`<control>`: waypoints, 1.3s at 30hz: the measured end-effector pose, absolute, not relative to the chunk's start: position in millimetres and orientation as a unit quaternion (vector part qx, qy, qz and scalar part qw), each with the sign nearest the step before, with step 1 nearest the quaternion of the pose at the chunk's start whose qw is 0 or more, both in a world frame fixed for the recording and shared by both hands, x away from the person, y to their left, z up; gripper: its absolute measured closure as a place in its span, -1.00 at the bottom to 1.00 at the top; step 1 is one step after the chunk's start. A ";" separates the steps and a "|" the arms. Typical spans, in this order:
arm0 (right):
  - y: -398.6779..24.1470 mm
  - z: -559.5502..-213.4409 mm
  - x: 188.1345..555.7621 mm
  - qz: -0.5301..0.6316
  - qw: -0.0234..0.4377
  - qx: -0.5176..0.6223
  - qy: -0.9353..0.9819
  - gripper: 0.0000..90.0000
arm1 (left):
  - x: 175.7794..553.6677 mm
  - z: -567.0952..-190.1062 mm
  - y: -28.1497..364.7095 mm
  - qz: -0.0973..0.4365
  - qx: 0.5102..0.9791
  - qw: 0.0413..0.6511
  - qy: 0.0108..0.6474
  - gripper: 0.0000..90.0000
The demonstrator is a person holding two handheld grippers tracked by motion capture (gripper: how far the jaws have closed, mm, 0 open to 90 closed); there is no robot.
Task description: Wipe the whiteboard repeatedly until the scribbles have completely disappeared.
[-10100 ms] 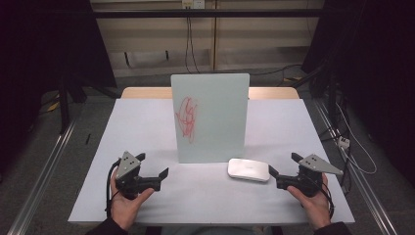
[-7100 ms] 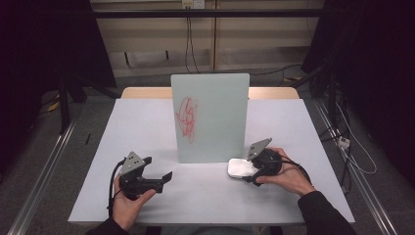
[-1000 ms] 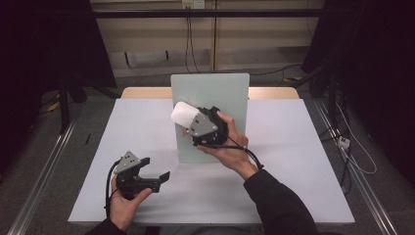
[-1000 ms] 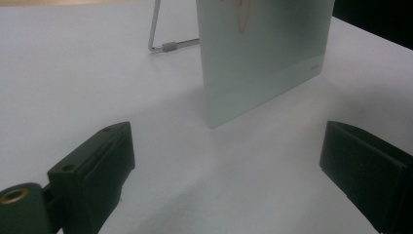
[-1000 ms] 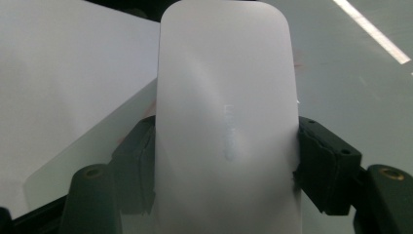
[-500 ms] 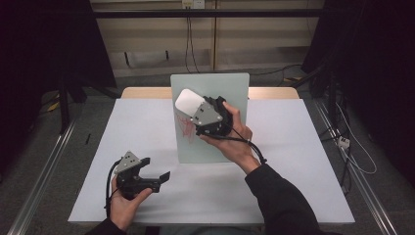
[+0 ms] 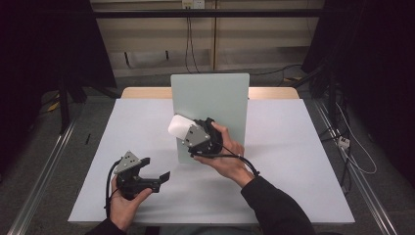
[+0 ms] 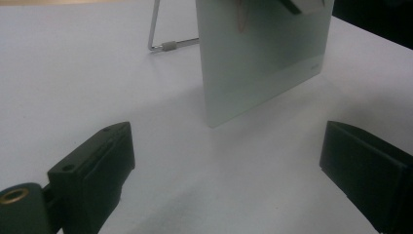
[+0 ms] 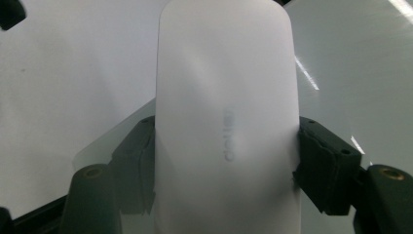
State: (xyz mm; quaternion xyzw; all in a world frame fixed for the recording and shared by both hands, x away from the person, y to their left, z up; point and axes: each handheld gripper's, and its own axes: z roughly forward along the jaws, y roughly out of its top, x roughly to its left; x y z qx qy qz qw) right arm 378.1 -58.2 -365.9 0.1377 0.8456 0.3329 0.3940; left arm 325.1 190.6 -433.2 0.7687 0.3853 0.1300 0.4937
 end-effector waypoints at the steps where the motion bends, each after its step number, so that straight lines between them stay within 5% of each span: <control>1: -59.6 -361.5 379.5 0.335 0.399 0.145 0.841 -0.30 | 325.1 -433.2 190.5 0.130 0.769 0.494 0.385 -0.88; 14: -85.0 -307.8 398.4 0.357 0.458 0.216 0.785 -0.30 | 325.1 -433.2 190.8 0.130 0.769 0.493 0.384 -0.88; 30: -50.9 -371.0 374.8 0.320 0.396 0.153 0.847 -0.30 | 324.7 -433.2 190.1 0.129 0.768 0.495 0.385 -0.88; 39: -52.6 -353.6 382.2 0.332 0.409 0.164 0.834 -0.30 | 324.5 -432.9 190.6 0.129 0.769 0.495 0.385 -0.88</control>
